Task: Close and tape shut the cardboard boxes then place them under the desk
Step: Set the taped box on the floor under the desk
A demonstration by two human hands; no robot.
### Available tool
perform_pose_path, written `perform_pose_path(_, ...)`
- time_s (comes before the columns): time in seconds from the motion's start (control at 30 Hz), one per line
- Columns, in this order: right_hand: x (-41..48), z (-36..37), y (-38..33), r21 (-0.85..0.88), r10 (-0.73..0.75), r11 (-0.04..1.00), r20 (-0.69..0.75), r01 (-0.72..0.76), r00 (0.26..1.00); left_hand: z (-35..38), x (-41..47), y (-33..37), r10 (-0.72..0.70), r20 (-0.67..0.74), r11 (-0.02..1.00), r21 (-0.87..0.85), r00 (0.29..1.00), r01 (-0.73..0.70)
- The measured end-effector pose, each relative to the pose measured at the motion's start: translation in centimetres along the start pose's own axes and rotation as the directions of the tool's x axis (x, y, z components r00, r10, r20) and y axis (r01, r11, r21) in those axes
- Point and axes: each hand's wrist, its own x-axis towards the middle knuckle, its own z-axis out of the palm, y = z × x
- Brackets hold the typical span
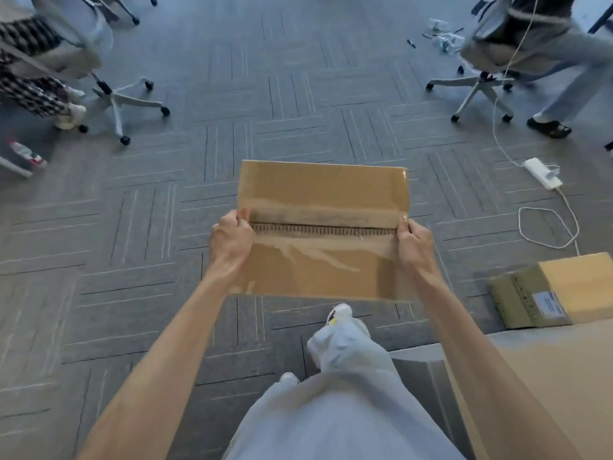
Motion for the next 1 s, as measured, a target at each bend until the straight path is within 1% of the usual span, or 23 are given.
perform_pose_path(0.2, 12.5, -1.4, -2.0, 0.077, 0.080, 0.994, -0.035, -0.077, 0.996, 6.0, 11.1, 8.5, 0.053, 0.071, 0.998, 0.017, 0.996, -0.054)
perform_pose_path(0.3, 17.6, -3.5, -3.3, 0.095, 0.100, 0.991, -0.068, -0.093, 0.993, 9.0, 15.8, 13.7, 0.096, 0.142, 0.995, -0.015, 0.985, -0.095)
perform_pose_path(0.47, 25.1, -6.9, -4.2, 0.133, 0.157, 0.982, -0.166, -0.136, 0.974, 14.7, 22.4, 20.9, 0.167, 0.241, 0.986, -0.045, 0.956, -0.161)
perform_pose_path(0.6, 29.9, -9.5, -3.5, 0.177, 0.254, 0.961, -0.279, -0.211, 0.926, 20.6, 27.3, 25.8, 0.216, 0.347, 0.976, -0.064, 0.913, -0.206)
perform_pose_path(0.73, 34.2, -11.6, -2.4, 0.233, 0.361, 0.929, -0.413, -0.286, 0.836, 27.3, 31.4, 32.0, 0.293, 0.461, 0.952, -0.061, 0.838, -0.300)
perform_pose_path(0.8, 35.7, -12.6, -2.1, 0.282, 0.419, 0.906, -0.482, -0.317, 0.770, 31.0, 33.3, 35.2, 0.332, 0.535, 0.934, -0.073, 0.777, -0.349)
perform_pose_path(0.9, 37.1, -14.1, -1.6, 0.395, 0.522, 0.851, -0.572, -0.346, 0.632, 36.1, 35.0, 40.5, 0.391, 0.642, 0.891, -0.085, 0.659, -0.446)
perform_pose_path(1.0, 37.7, -16.0, -0.4, 0.518, 0.610, 0.792, -0.640, -0.323, 0.467, 40.3, 34.3, 46.2, 0.436, 0.742, 0.831, -0.115, 0.509, -0.544)
